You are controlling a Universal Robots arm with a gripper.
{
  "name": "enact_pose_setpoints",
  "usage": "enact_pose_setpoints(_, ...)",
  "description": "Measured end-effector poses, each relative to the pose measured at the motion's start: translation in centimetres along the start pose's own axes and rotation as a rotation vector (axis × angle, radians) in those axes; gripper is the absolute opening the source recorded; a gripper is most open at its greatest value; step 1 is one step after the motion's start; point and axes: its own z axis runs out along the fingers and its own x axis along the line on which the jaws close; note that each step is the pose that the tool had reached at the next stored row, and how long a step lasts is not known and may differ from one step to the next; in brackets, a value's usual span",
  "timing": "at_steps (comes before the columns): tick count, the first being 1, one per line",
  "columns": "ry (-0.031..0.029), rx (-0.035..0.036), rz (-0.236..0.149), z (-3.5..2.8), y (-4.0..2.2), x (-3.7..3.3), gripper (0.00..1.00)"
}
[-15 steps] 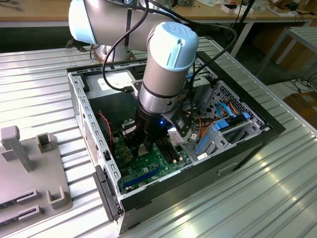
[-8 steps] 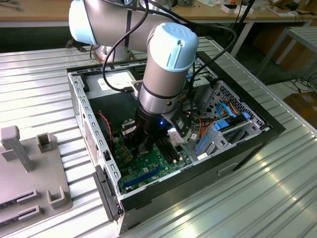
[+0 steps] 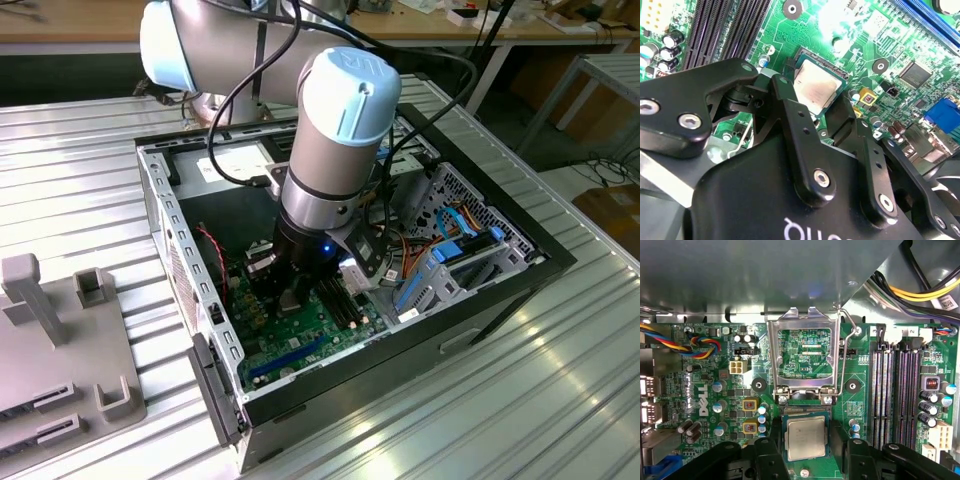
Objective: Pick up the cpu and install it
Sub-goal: 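Place the cpu into insertion slot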
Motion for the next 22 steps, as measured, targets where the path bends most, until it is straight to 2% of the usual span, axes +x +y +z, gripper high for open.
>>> enact_pose_setpoints(12, 0.0001, -0.0001, 0.000, -0.76, -0.03, 0.04, 0.51)
enact_pose_setpoints(16, 0.0000, -0.0021, 0.000, -1.42, -0.04, 0.09, 0.51)
enact_pose_setpoints(20, 0.0000, -0.0028, 0.000, -1.43, -0.04, 0.09, 0.51)
enact_pose_setpoints(22, -0.0001, -0.0064, -0.003, -1.42, -0.04, 0.08, 0.51)
